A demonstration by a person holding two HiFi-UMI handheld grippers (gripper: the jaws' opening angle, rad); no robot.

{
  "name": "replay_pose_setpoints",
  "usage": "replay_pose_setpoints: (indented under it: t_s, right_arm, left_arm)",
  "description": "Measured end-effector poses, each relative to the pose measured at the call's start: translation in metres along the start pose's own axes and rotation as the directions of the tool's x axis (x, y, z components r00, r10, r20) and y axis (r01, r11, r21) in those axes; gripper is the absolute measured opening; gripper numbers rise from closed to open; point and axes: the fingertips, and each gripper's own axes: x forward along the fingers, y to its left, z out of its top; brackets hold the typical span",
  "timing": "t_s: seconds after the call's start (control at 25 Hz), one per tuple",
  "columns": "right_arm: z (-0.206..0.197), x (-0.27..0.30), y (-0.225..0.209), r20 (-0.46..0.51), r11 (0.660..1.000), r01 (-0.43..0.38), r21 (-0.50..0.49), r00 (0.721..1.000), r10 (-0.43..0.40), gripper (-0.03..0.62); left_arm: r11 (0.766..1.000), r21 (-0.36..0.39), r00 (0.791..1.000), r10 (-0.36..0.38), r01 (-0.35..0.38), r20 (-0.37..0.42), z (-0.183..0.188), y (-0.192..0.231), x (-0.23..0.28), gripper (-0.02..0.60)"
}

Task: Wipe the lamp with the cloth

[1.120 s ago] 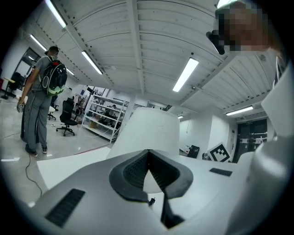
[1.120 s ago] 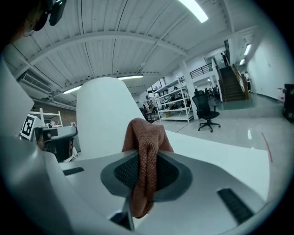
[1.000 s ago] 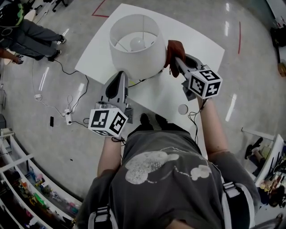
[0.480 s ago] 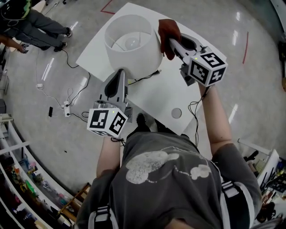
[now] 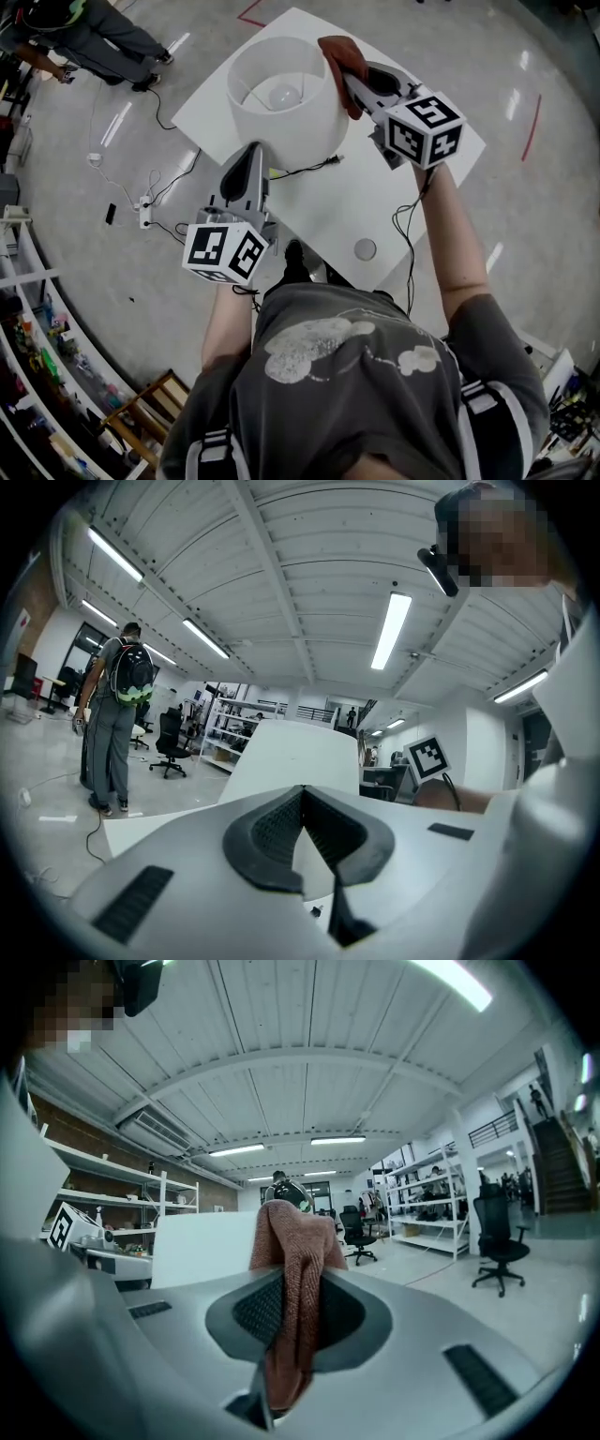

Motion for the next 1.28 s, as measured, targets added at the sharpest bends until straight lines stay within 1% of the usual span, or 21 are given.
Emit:
replay_pose_setpoints:
  t_s: [0.2,0.36,0.48,0.64,0.76,0.84,1.0,1.08,1.2,1.28]
  right_arm:
    - [-0.046,0.005,-0.017,-0.071,0.997,0.029,0.073,0.997,-0.024,0.058]
    - [-0.094,0.004,-0.024,-0.148,0.988,0.088,0.124,0.987,-0.069,0.058]
    - [-0.116,-0.007,-0.028,-0.183,0.974,0.158,0.16,0.975,-0.129,0.058]
    - [-0.141,-0.029,-0.04,-0.198,0.936,0.277,0.216,0.951,-0.236,0.058]
    - [-0.126,-0.047,-0.028,-0.167,0.906,0.352,0.234,0.933,-0.32,0.058]
    - [-0.104,-0.058,-0.008,-0.129,0.888,0.393,0.241,0.919,-0.372,0.058]
    - [-0.06,-0.066,0.035,-0.043,0.866,0.45,0.22,0.891,-0.452,0.058]
    - [-0.04,-0.07,0.057,-0.009,0.847,0.488,0.212,0.867,-0.498,0.058]
    - [-0.017,-0.077,0.093,0.037,0.815,0.54,0.212,0.829,-0.559,0.058]
    - [-0.004,-0.076,0.12,0.069,0.806,0.549,0.221,0.816,-0.574,0.058]
  left_arm:
    - [1.0,0.004,1.0,0.02,-0.02,-0.02,-0.011,0.006,0.006,0.007]
    - [1.0,-0.018,1.0,-0.002,0.002,-0.023,-0.019,0.013,0.008,0.007]
    - [0.999,-0.031,0.999,-0.038,0.038,-0.023,-0.02,0.012,0.007,0.008]
    - [0.994,-0.051,0.994,-0.101,0.098,-0.047,-0.029,0.026,0.01,0.008]
    - [0.987,-0.053,0.987,-0.153,0.15,-0.058,-0.022,0.044,0.001,0.007]
    - [0.981,-0.06,0.98,-0.188,0.184,-0.063,-0.014,0.06,-0.007,0.008]
    - [0.971,-0.06,0.969,-0.237,0.233,-0.069,0.0,0.093,-0.019,0.008]
    - [0.96,-0.054,0.958,-0.278,0.275,-0.072,0.008,0.105,-0.024,0.008]
    - [0.938,-0.053,0.935,-0.345,0.341,-0.081,0.014,0.118,-0.032,0.008]
    - [0.926,-0.053,0.922,-0.377,0.374,-0.087,0.019,0.126,-0.039,0.008]
